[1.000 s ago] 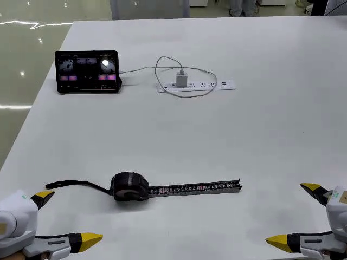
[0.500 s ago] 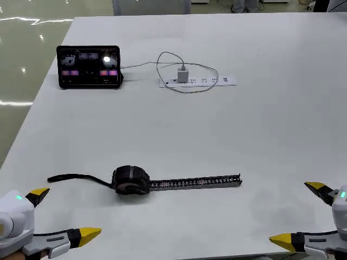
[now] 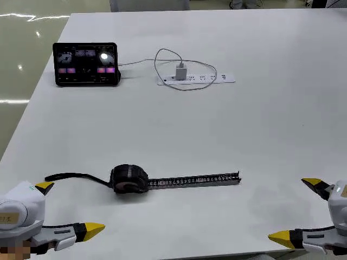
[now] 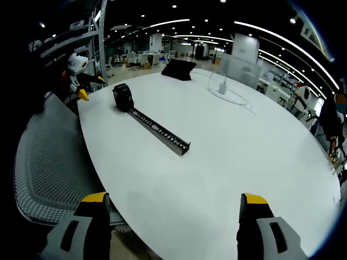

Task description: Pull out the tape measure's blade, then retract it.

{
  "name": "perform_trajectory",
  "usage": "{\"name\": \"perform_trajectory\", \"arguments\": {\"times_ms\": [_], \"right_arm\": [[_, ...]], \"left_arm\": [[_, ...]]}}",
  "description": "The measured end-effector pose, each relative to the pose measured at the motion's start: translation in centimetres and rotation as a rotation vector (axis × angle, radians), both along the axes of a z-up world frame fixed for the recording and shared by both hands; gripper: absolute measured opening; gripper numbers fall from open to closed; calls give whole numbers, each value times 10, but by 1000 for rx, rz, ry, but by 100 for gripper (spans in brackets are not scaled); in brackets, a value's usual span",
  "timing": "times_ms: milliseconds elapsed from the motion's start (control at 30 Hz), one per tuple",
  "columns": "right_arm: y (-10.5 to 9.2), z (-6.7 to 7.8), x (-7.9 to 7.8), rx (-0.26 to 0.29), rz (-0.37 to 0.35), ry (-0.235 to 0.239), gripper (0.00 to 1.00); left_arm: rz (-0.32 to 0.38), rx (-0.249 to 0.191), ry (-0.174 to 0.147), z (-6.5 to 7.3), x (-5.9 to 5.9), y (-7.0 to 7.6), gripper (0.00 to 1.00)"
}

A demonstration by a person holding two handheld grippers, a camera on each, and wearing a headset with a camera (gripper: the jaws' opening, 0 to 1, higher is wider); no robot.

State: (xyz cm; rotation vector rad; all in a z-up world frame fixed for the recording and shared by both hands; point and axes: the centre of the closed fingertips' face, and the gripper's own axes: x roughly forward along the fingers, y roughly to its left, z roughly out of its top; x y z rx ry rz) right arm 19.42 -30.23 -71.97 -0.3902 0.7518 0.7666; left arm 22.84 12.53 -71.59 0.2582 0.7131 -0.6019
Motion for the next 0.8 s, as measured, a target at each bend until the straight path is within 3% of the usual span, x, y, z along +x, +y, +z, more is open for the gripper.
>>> {"name": "perform_trajectory", "arguments": {"times_ms": [67, 200, 333, 433, 500, 567, 800], "right_arm": [[0, 0, 0, -8, 8, 1, 99], [2, 2, -1, -24, 17, 10, 99], [4, 5, 2, -49, 40, 15, 99], [3, 5, 8, -66, 57, 24, 99], [2, 5, 12, -79, 73, 25, 99], [2, 4, 15, -97, 97, 29, 99], [3, -1, 19, -146, 177, 89, 99]], "left_arm": [[8, -3, 2, 0, 1, 0, 99], [71, -59, -19, 7, 8, -5, 99], [130, -82, -6, 8, 15, -8, 99], [181, -76, 23, 5, 21, -9, 99], [218, -170, 39, 10, 24, -21, 99], [230, -199, 40, 12, 28, -26, 99], [178, -120, 10, 9, 33, -45, 99]]}}
